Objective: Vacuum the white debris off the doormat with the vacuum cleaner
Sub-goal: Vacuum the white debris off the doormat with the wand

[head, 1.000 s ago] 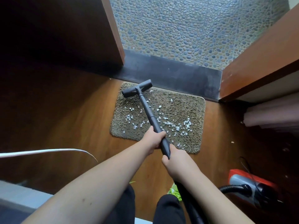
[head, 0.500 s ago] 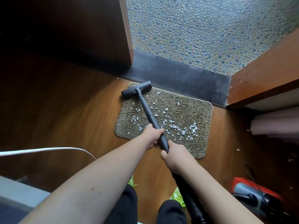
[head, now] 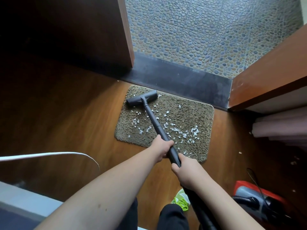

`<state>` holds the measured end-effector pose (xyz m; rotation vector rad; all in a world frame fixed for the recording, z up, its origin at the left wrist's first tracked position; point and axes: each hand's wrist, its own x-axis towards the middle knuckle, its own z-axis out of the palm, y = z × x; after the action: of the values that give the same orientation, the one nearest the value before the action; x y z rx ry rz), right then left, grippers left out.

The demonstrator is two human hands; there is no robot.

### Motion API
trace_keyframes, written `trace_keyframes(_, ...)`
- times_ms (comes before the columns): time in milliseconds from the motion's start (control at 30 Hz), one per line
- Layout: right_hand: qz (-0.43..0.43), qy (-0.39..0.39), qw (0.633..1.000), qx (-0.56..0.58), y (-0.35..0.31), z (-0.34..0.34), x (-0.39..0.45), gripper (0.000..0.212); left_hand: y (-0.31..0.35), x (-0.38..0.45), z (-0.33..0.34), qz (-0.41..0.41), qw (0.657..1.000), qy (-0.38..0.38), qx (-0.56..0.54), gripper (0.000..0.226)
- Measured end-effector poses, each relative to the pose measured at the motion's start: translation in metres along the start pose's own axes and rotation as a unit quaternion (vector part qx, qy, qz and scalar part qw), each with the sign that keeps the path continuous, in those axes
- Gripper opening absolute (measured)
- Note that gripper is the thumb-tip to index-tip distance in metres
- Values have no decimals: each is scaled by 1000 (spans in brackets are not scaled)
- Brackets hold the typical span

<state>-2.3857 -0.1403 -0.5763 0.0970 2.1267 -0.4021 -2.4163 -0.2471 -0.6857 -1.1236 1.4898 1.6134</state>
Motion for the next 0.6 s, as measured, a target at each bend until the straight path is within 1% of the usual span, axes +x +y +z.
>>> trace_keyframes(200,1,-6,1000,2,16,1,-11,14,-10,-11,13,-4,1000,-3,12,27)
trace_keyframes(333,11,-13,1000,8,29,4,-22,14,-20,-22,22,-11,1000,-10,19,27)
trace_keyframes(500,14,-19,999,22,39,8,-35,13,-30,-32,29,-21,999,-18,23,34)
trace_keyframes(600,8,-15,999,34,37,9,-38,12,-31,-34,26,-17,999,-17,25,33)
